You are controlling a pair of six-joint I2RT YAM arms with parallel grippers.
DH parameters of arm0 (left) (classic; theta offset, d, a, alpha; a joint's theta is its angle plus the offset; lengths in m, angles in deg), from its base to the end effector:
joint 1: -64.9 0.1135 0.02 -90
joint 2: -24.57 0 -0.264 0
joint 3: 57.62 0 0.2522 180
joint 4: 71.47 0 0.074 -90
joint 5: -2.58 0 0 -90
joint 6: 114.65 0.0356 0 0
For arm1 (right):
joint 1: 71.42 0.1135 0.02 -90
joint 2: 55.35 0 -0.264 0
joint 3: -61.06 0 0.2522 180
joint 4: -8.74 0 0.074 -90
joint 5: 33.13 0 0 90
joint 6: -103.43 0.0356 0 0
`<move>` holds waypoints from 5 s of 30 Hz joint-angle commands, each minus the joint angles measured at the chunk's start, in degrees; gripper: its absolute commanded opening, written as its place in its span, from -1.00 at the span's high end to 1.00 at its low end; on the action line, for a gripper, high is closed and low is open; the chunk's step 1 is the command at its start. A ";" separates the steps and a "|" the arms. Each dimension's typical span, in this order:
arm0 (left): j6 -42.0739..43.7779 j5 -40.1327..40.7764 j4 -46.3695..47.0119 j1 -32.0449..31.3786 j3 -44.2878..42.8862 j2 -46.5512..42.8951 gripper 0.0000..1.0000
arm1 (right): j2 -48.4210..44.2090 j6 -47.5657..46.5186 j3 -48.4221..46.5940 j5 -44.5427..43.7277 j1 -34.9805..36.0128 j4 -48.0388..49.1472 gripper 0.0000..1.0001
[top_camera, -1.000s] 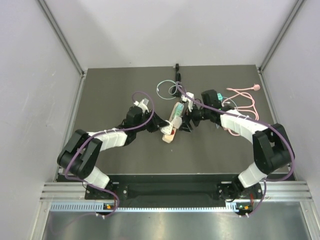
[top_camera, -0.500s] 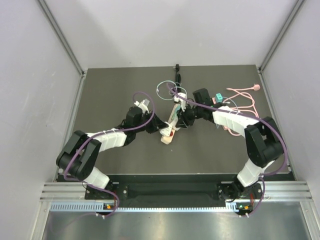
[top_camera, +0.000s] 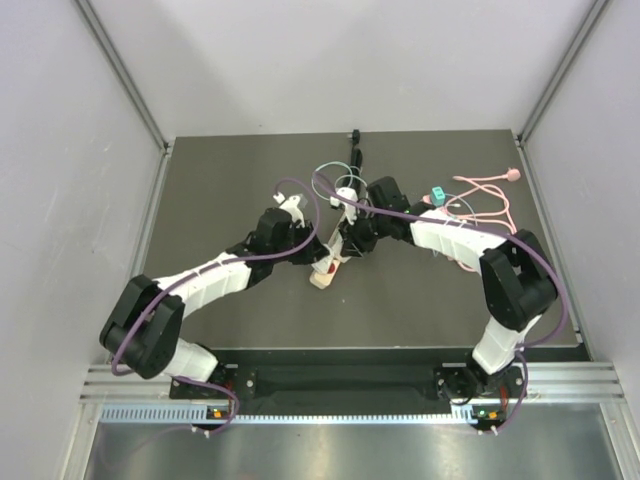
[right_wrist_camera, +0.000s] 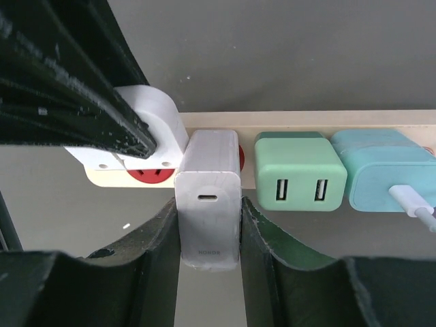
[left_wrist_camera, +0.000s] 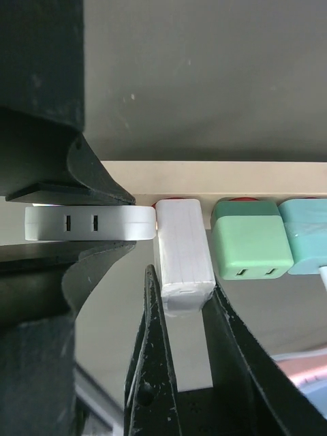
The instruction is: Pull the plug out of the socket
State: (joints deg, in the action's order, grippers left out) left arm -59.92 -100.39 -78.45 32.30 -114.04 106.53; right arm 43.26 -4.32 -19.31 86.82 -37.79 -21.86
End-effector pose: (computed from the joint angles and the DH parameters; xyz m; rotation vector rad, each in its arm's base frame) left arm 0.2504 -0.1696 0.2077 0.0884 2.2690 -0.9076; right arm 0.2966 0.2186 0.2167 -1.2562 2.0559 0.7594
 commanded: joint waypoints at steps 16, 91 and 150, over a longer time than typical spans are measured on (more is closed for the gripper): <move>18.48 18.59 -2.57 -9.76 2.39 -11.10 1.00 | 5.54 9.41 -5.73 -23.36 4.43 -0.39 1.00; 26.99 30.01 -7.32 -20.48 1.16 -17.62 1.00 | 9.41 12.05 -3.53 -37.95 6.63 5.24 1.00; 12.68 27.03 -6.43 -21.89 10.84 -13.23 -0.14 | 2.46 5.19 -10.38 -25.56 6.27 -5.31 1.00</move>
State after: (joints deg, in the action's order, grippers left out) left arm -48.64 -71.91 -82.97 10.70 -101.93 92.12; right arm 45.77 -0.70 -25.85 65.86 -31.15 -30.52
